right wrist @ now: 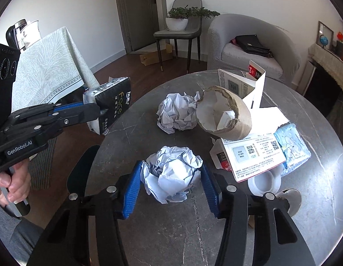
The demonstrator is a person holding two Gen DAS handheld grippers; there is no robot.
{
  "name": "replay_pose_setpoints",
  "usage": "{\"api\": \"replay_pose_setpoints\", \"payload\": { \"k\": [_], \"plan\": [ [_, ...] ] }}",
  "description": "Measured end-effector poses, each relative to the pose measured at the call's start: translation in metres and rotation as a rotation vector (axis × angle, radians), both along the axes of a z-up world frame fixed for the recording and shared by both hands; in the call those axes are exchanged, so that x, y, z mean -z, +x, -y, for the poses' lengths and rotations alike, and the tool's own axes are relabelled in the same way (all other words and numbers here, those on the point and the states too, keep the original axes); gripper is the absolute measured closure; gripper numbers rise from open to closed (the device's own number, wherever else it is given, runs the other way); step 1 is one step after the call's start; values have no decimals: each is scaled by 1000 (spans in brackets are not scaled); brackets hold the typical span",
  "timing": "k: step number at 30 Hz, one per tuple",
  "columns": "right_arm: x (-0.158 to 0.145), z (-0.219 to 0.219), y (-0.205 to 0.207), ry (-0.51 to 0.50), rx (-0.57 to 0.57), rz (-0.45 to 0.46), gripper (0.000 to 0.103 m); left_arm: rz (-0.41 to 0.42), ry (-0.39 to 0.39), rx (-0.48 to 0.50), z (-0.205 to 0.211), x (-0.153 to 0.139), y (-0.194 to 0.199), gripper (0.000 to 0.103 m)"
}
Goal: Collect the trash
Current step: 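Carry the bag and paper ball to the green bin and open both tools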
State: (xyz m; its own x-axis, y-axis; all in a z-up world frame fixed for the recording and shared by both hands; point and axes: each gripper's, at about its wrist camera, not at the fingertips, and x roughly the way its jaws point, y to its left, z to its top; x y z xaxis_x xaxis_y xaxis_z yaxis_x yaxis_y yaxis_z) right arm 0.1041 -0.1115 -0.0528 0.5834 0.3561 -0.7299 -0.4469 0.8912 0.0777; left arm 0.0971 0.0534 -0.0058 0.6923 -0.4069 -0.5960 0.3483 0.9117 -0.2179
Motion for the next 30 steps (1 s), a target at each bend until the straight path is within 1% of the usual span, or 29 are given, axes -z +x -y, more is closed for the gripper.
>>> {"api": "replay_pose_setpoints", "payload": {
  "k": [5, 11, 13, 19, 26, 30],
  "plan": [
    [-8, -11, 0, 67, -28, 26, 54, -5, 6, -34, -28, 1, -7, 93],
    [-18, -42, -2, 134, -97, 42, 54, -44, 19, -82, -61, 10, -14, 93],
    [-19, -53, -2, 138, -115, 38, 54, -69, 24, -98, -71, 17, -14, 93],
    [-21, -86, -1, 152, -162, 24, 54, -158, 54, -142, -96, 48, -16, 93],
    [-17, -121, 3, 157, -213, 3, 54, -276, 113, -159, -120, 83, -18, 92],
    [-11, -138, 3, 148, -240, -15, 54, -331, 124, -165, -135, 99, -20, 92]
  ]
}}
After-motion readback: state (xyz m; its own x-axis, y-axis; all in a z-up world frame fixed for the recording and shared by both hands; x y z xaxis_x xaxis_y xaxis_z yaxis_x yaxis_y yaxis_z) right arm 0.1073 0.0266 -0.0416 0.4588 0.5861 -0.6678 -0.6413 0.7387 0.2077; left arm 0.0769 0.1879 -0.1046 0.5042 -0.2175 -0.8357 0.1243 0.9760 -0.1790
